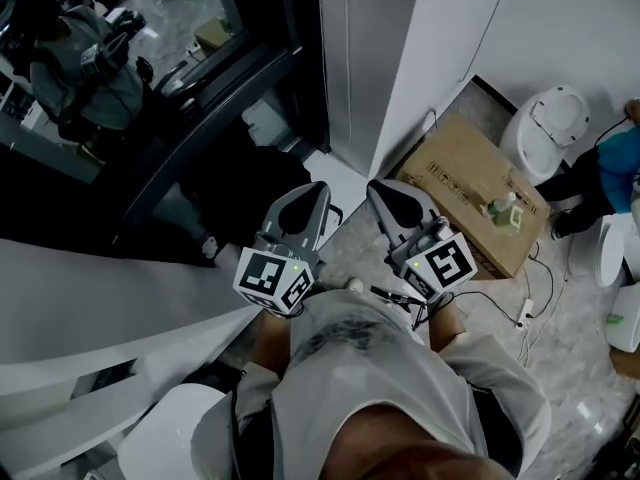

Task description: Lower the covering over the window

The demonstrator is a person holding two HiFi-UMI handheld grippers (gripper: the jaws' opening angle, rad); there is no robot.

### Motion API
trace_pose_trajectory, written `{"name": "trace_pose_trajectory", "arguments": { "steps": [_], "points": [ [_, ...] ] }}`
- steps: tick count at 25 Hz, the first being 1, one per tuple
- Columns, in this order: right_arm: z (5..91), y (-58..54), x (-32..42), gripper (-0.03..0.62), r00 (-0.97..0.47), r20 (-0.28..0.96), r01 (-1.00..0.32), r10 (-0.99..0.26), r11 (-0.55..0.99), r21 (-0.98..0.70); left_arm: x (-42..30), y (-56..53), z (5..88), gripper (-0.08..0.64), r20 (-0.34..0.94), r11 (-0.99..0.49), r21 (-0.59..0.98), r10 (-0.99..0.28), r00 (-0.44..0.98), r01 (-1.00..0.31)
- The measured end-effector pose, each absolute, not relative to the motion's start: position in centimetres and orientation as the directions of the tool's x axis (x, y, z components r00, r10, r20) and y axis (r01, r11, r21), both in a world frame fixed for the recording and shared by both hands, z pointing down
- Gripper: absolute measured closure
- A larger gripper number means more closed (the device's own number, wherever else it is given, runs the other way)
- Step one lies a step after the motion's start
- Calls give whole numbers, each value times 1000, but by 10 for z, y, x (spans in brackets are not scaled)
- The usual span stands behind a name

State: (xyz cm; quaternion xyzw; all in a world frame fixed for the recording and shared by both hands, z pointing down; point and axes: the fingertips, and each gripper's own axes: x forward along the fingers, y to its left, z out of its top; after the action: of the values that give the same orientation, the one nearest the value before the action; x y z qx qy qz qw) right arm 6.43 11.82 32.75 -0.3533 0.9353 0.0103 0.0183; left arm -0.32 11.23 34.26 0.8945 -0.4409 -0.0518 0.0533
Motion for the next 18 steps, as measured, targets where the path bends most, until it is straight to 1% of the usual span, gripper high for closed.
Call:
{"name": "trace_pose_trajectory", "arguments": {
  "steps": [4,7,11,18],
  "points": [
    [325,114,69,575,-761,-55,-649,-647,761,22,4,111,343,552,-36,-597,134,-801,598,-791],
    [325,108,71,575,-759,-59,-650,-648,760,2,5,104,342,553,-34,-591,127,-805,592,-797],
    [327,96,70,575,-761,-55,-648,-647,761,19,3,93,345,552,-34,-584,125,-810,585,-802],
    [327,63,67,575,-748,-41,-663,-662,749,-1,-2,57,346,553,-39,-582,134,-812,583,-802]
  ]
}}
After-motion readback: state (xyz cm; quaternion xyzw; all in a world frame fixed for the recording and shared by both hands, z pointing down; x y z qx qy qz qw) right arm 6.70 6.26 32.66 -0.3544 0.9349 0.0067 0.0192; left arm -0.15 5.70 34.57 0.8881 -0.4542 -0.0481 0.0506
